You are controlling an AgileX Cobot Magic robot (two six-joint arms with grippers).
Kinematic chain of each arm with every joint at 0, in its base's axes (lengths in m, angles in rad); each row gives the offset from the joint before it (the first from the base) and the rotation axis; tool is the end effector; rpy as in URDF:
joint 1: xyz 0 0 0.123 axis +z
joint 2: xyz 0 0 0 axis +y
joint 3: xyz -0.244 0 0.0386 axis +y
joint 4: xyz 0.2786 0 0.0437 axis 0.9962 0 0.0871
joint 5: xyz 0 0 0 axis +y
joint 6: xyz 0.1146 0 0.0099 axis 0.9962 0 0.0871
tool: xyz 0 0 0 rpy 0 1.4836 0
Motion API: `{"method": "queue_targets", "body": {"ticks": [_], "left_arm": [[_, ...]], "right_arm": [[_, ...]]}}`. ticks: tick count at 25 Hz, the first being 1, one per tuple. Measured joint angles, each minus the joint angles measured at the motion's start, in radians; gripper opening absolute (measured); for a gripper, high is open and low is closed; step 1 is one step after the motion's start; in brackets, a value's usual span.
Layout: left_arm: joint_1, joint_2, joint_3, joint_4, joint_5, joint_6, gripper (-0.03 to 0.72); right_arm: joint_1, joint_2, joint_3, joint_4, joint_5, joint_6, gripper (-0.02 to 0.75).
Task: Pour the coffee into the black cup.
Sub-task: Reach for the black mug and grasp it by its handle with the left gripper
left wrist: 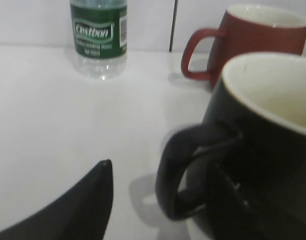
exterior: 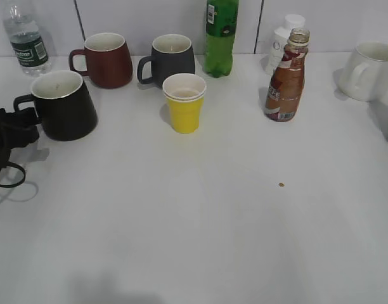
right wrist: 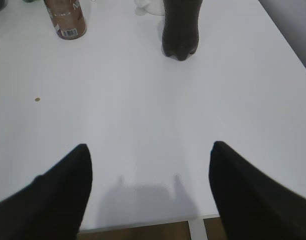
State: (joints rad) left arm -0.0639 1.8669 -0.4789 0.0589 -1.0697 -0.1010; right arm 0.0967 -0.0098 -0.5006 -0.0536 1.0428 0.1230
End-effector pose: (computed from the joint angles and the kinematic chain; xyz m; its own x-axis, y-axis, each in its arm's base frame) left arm 0.3125 -0.0259 0.0526 -0.2370 -0.0575 -0.9698 0.0970 0.9919 -0.0825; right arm 0.0812 0.0025 0.2839 -0.4314 0.0543 -0.9005 -0.0136 0.9977 0.0667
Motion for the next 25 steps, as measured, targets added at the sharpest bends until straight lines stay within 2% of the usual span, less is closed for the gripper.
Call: {"method": "queue_targets", "body": {"ticks": [5,25], "left_arm": [[0.000,0.008,-0.001,-0.039,0.001,0.000,0.445],[0.000,0.070,-0.081,-0.026,0.008,0.000,0.436]], "right_arm": [[0.000,0.000,0.000,0.000,0.000,0.000,0.570],[0.000,0.000,0.000,0.000,0.000,0.000,0.570]]}}
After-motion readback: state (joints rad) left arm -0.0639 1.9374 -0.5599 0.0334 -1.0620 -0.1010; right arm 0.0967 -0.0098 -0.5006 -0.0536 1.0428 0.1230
